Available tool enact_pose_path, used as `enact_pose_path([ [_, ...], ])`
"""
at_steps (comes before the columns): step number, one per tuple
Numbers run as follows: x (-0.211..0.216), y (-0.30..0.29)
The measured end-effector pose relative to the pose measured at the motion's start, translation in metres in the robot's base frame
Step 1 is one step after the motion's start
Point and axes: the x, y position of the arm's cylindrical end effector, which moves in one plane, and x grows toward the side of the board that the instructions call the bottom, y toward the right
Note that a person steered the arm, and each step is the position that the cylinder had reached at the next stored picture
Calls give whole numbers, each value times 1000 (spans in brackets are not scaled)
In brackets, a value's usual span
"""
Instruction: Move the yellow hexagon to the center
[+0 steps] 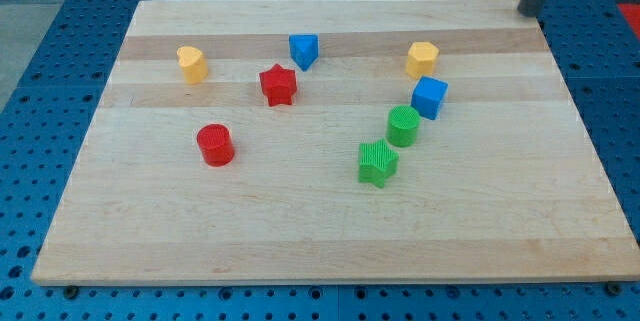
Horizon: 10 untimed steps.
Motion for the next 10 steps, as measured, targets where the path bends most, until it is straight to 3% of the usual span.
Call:
enact_pose_path([
  [2,38,-70],
  [5,91,-119],
  [10,62,-206],
])
